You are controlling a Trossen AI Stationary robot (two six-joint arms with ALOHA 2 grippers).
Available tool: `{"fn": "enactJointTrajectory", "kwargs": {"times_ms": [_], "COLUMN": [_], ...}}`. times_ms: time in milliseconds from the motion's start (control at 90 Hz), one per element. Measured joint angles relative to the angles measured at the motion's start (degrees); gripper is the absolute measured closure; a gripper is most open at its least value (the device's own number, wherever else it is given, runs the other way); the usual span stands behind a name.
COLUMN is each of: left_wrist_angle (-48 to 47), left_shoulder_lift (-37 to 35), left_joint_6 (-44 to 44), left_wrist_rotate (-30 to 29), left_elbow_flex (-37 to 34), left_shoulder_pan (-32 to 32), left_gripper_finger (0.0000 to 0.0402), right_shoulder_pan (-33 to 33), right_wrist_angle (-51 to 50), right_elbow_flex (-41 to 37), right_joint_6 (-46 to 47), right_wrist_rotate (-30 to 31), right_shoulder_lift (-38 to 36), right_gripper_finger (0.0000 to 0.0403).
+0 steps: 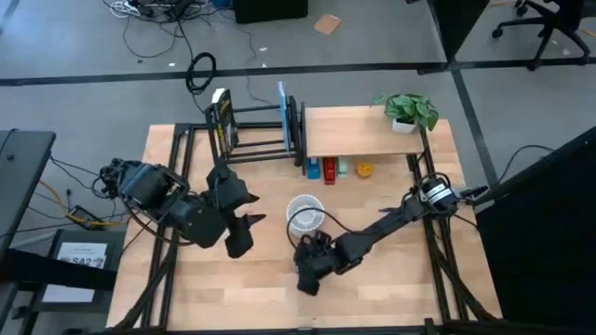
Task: Stock shelves
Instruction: Remove the blue scented candle from the shelf, then remove the yellow scented candle from under the shelf
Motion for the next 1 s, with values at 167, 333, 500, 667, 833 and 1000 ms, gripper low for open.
{"fn": "enactJointTrajectory", "kwargs": {"times_ms": [167,333,500,667,833,1000], "left_wrist_angle": [0.0,0.0,0.0,0.0,0.1,0.2], "left_shoulder_lift": [0.0,0.0,0.0,0.0,0.0,0.0], "left_joint_6": [-0.2,-0.1,0.1,0.8,2.4,3.3], "left_wrist_rotate": [0.0,0.0,-0.1,-1.5,-3.8,-7.6], "left_elbow_flex": [0.0,0.0,0.0,0.0,0.0,0.0], "left_shoulder_pan": [0.0,0.0,0.0,0.0,0.0,0.1], "left_gripper_finger": [0.0224,0.0224,0.0224,0.0224,0.0224,0.0224], "right_shoulder_pan": [1.5,3.8,6.0,6.7,6.6,4.7], "right_wrist_angle": [-3.8,-17.2,-36.3,-54.4,-62.8,-62.6], "right_elbow_flex": [3.6,12.6,24.1,30.3,29.7,21.4], "right_joint_6": [1.1,1.7,4.1,10.8,16.0,20.0], "right_wrist_rotate": [0.5,3.1,4.8,5.8,9.0,10.7], "right_shoulder_lift": [0.0,-0.1,-0.2,-4.5,-13.4,-24.9], "right_gripper_finger": [0.0121,0.0130,0.0140,0.0146,0.0147,0.0152]}}
